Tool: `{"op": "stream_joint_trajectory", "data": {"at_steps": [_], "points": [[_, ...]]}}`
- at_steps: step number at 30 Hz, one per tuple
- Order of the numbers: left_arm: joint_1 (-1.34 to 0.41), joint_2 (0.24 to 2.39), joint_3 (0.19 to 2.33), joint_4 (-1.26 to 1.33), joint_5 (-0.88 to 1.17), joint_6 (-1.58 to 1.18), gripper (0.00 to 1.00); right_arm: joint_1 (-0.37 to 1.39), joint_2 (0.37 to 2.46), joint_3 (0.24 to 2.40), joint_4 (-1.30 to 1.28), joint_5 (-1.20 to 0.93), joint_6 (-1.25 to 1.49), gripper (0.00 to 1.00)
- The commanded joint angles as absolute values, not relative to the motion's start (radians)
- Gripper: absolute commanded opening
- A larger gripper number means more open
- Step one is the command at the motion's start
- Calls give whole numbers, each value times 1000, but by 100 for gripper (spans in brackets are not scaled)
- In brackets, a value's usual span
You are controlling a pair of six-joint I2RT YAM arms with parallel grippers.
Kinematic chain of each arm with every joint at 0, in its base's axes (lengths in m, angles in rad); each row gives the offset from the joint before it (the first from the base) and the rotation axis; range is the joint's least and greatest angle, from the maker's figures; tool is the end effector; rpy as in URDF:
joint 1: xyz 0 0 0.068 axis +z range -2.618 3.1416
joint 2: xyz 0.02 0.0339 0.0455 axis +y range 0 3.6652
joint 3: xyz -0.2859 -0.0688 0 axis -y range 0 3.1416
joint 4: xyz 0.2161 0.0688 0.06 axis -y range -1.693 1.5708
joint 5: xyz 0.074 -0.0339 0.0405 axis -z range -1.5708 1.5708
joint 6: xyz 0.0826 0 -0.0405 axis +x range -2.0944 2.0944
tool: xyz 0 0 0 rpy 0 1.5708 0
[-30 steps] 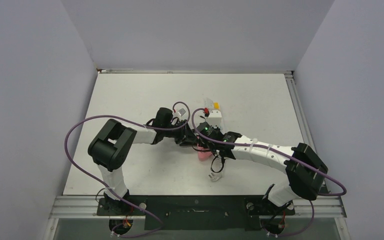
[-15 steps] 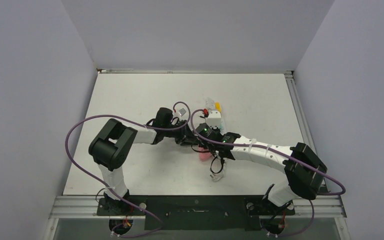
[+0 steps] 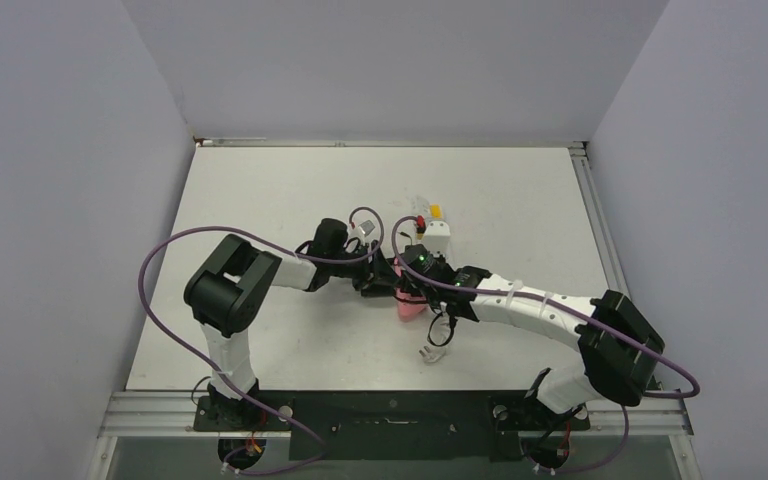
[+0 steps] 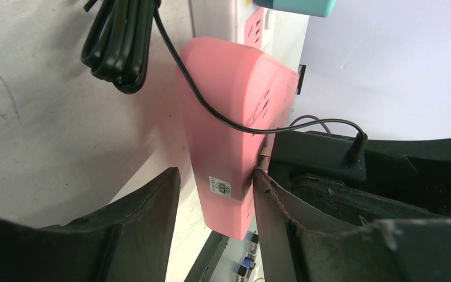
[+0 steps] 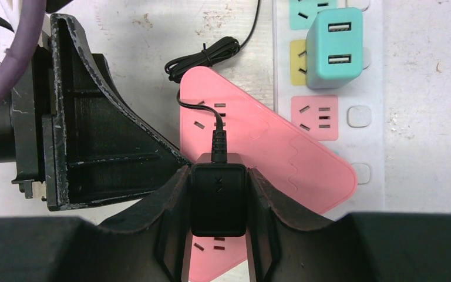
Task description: Pull the plug off the socket
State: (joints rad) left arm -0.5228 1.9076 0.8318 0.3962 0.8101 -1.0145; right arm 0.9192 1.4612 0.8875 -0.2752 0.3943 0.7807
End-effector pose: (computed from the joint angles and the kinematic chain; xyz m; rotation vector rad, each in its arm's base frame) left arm 0.2923 -0.2375 0.1394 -0.1139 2.5952 -1.6294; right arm 0.2084 0.2210 0.2180 0.0142 2.3647 0.3578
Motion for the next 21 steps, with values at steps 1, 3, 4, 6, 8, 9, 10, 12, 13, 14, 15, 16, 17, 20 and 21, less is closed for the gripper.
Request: {"op": "stream_joint_trajectory", "data": {"at_steps": [1, 3, 4, 6, 8, 9, 10, 12, 13, 14, 15, 16, 17, 20, 21], "points": [[-532, 1909, 828, 469, 835, -1020, 44, 904, 1440, 874, -235, 350, 831, 5], [-536, 1922, 828, 485, 848, -1031, 42, 903, 1437, 874, -235, 352, 832, 5], [-538, 1930, 828, 499, 858, -1041, 41, 903, 1437, 873, -236, 352, 833, 5], [-540, 1946, 822, 532, 871, -1070, 38, 903, 1436, 876, -239, 352, 832, 5], [-541, 1953, 812, 566, 876, -1092, 34, 904, 1442, 881, -248, 361, 826, 5], [-541, 1953, 812, 573, 877, -1096, 33, 904, 1446, 884, -253, 364, 824, 5], [-541, 1953, 811, 574, 875, -1097, 32, 904, 1451, 887, -257, 368, 823, 5], [-541, 1952, 811, 570, 872, -1094, 30, 906, 1460, 892, -264, 375, 822, 5], [-541, 1953, 810, 568, 870, -1092, 28, 910, 1465, 896, -267, 380, 821, 5], [-541, 1955, 810, 564, 871, -1092, 26, 917, 1468, 899, -269, 387, 821, 5], [-541, 1958, 810, 563, 870, -1093, 25, 922, 1472, 905, -275, 396, 821, 5], [-541, 1960, 810, 563, 871, -1094, 24, 926, 1479, 911, -282, 405, 820, 5], [-541, 1960, 810, 563, 869, -1093, 22, 931, 1483, 918, -292, 416, 819, 5], [-541, 1957, 810, 562, 867, -1090, 19, 948, 1501, 940, -320, 442, 815, 5], [-541, 1956, 811, 562, 867, -1088, 17, 954, 1506, 945, -326, 450, 815, 5]]}}
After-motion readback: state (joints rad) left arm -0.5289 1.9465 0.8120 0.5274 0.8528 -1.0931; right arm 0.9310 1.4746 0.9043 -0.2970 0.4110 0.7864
